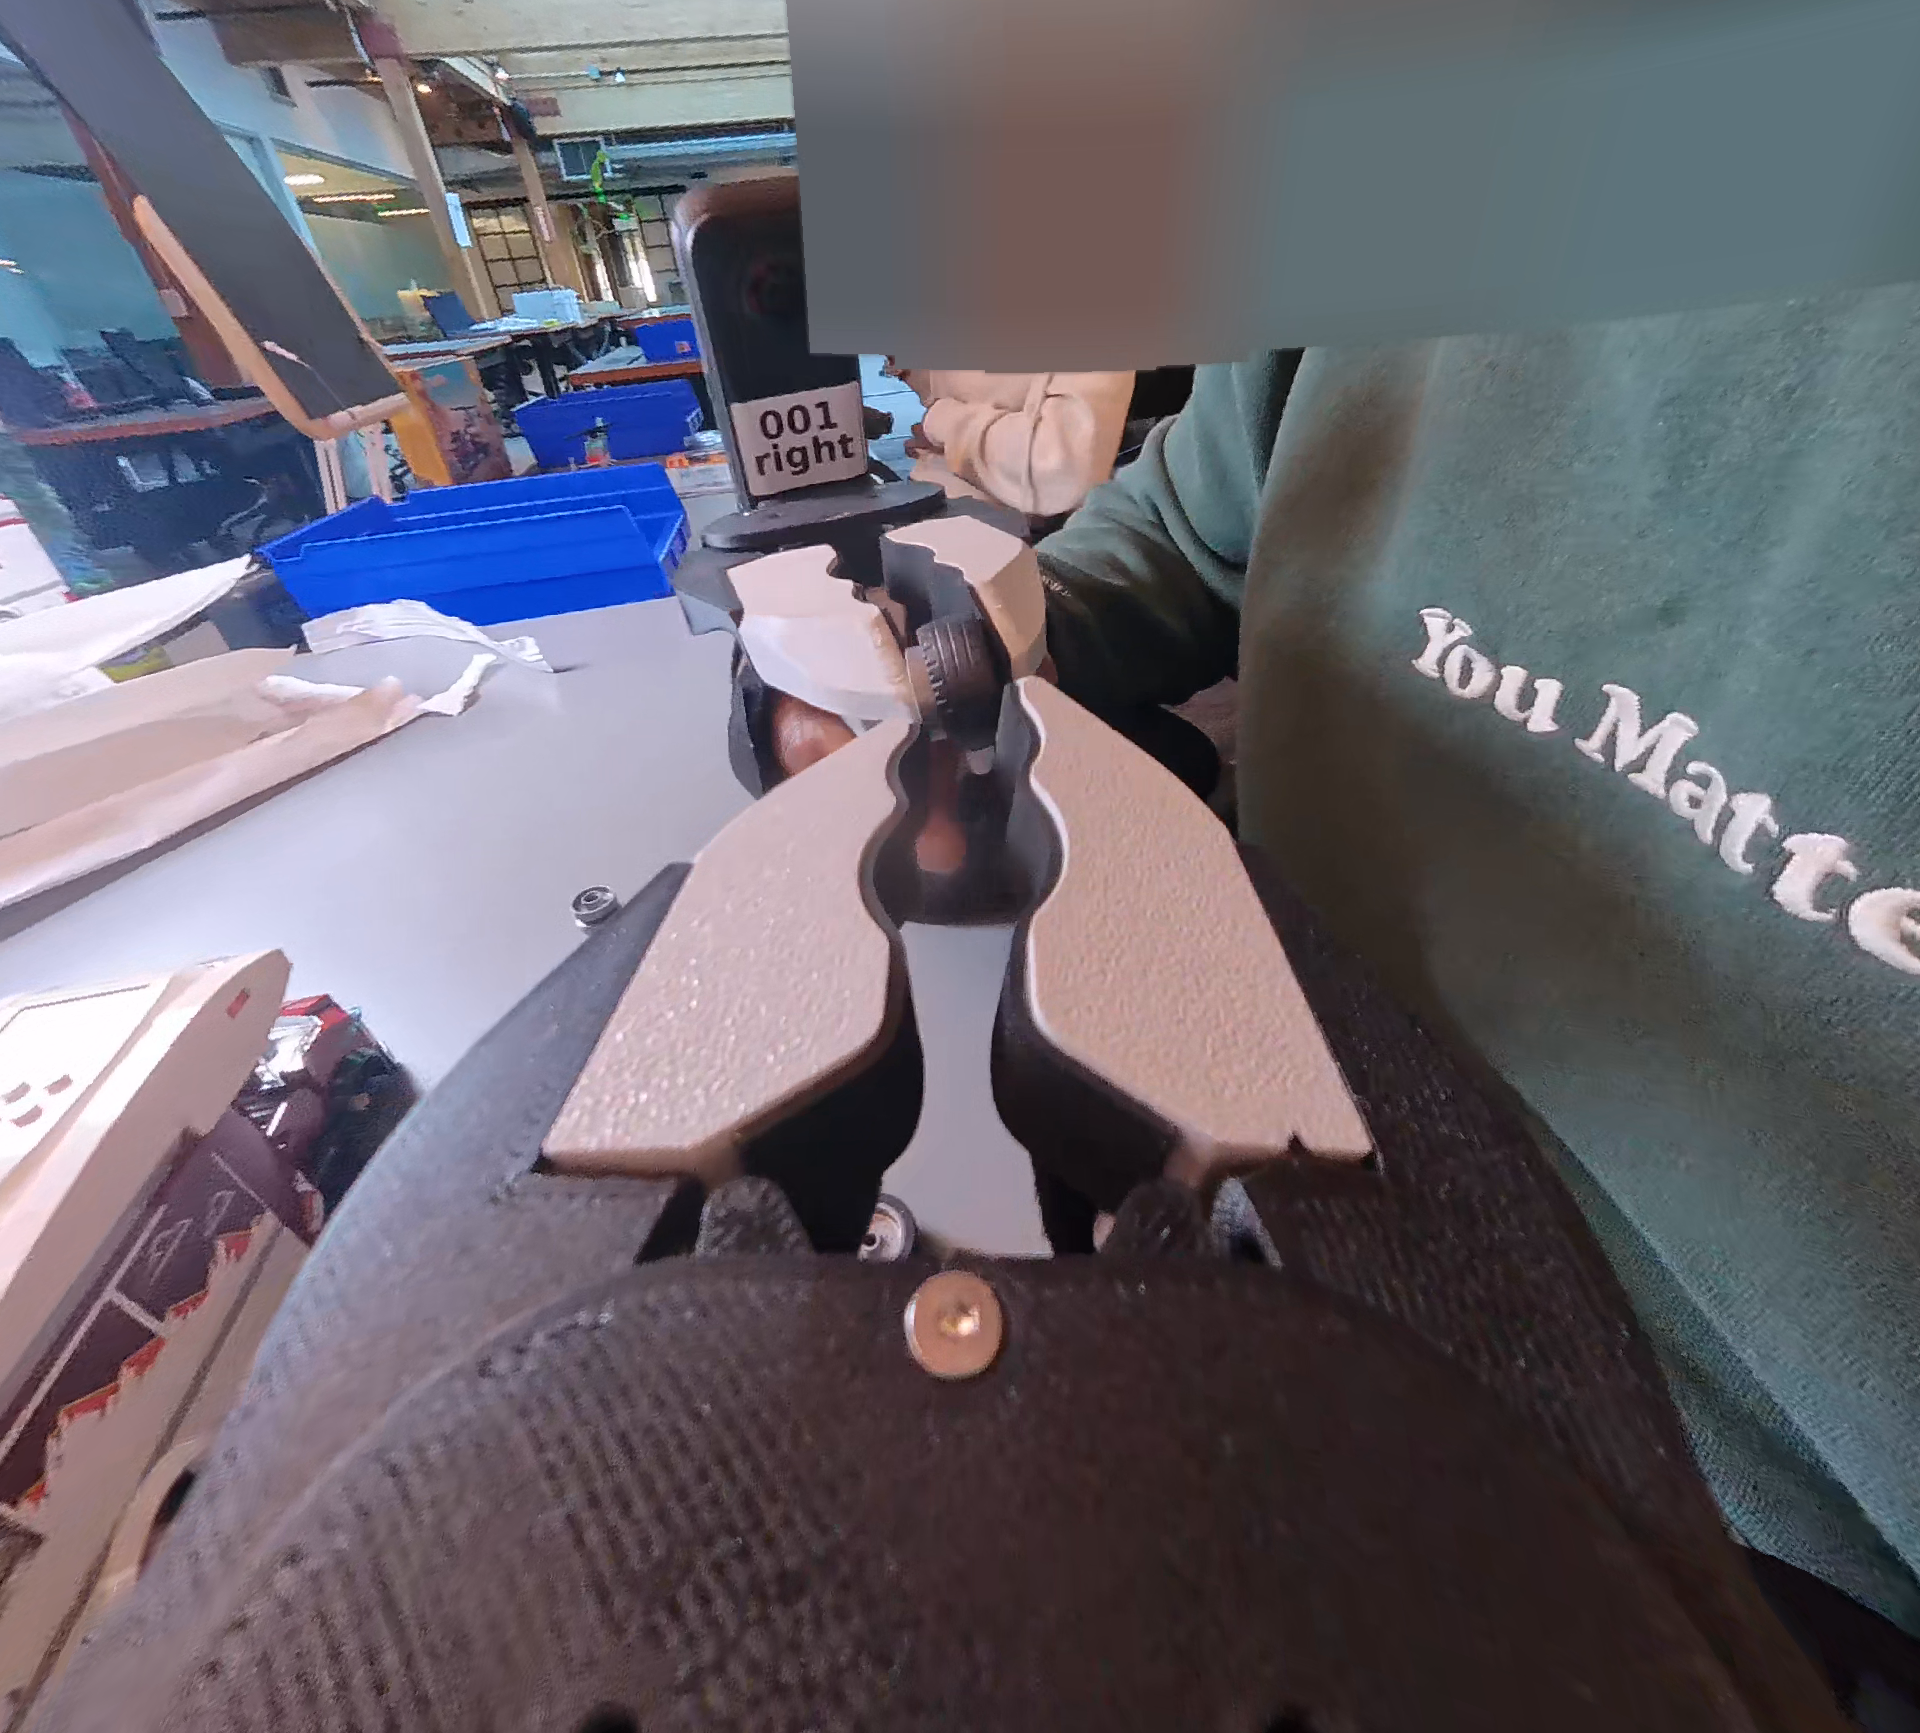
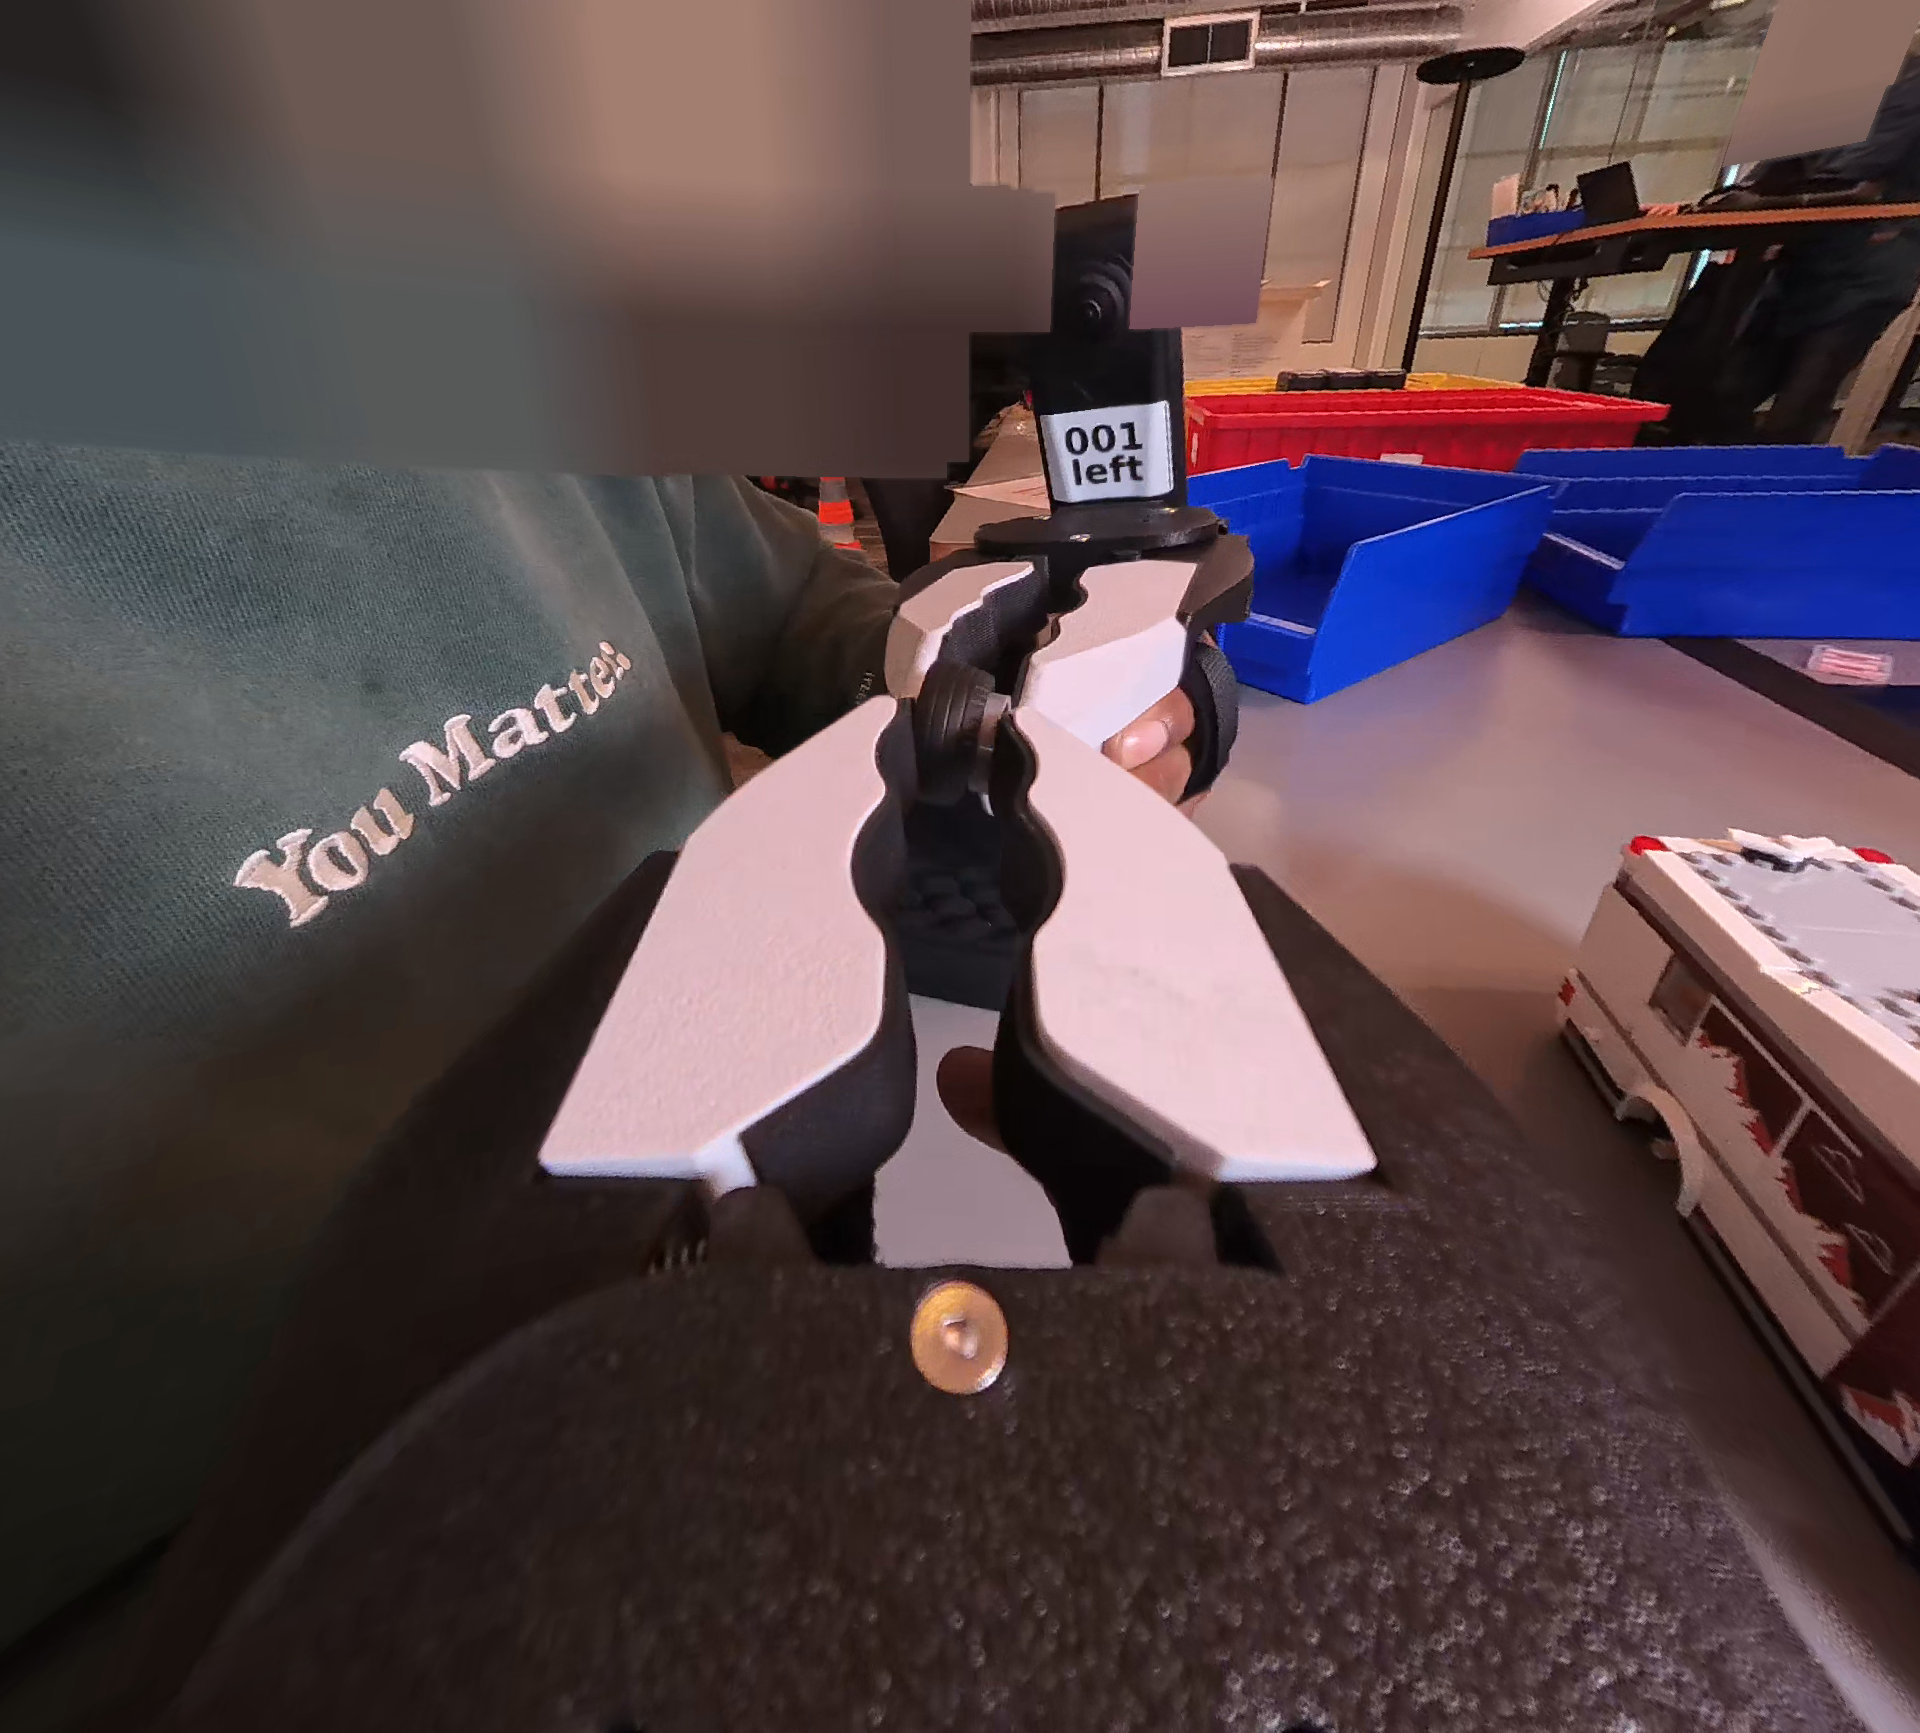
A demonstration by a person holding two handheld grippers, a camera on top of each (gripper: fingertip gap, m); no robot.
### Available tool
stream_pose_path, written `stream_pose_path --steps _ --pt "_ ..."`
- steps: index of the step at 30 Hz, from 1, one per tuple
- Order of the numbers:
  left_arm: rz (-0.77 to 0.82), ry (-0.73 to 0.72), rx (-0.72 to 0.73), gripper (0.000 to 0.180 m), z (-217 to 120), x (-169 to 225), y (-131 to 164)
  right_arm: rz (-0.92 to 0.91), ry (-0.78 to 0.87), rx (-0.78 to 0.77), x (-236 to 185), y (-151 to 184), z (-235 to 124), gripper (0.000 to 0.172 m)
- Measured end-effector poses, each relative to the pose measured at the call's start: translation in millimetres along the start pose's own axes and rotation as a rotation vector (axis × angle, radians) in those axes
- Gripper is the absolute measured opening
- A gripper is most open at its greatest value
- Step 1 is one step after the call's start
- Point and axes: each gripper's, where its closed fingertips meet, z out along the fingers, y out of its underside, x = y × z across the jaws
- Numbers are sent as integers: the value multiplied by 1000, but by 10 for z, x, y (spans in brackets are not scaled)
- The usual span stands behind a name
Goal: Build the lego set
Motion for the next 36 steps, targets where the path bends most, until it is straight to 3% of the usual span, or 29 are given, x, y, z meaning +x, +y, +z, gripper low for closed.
stream_pose_path --steps 8,10,14,18,20,23,27,29,31,34,36 --pt "-111 48 71 13 24 -6 -29 141 -41 67 8 -41 -33 13" --pt "-168 32 63 15 19 -102 10 118 29 38 136 7 -72 14" --pt "-167 -164 -157 23 -55 -506 396 -386 320 -413 612 404 -306 14" --pt "-270 -211 -356 31 -70 -717 726 -649 373 -791 903 904 -509 15" --pt "-340 -208 -472 32 -52 -780 939 -711 363 -869 937 1046 -514 15" --pt "-405 -165 -625 36 -23 -807 1203 -788 363 -867 932 1088 -449 15" --pt "-443 -56 -704 27 41 -745 1323 -907 344 -883 927 1131 -422 16" --pt "-433 -27 -737 26 53 -724 1386 -896 320 -899 911 1204 -441 16" --pt "-379 -45 -760 26 56 -760 1433 -801 292 -914 884 1278 -472 29" --pt "-250 -71 -814 26 34 -788 1489 -491 255 -884 786 1254 -483 35" --pt "-191 -74 -836 26 26 -779 1512 -263 220 -841 720 1166 -470 27"
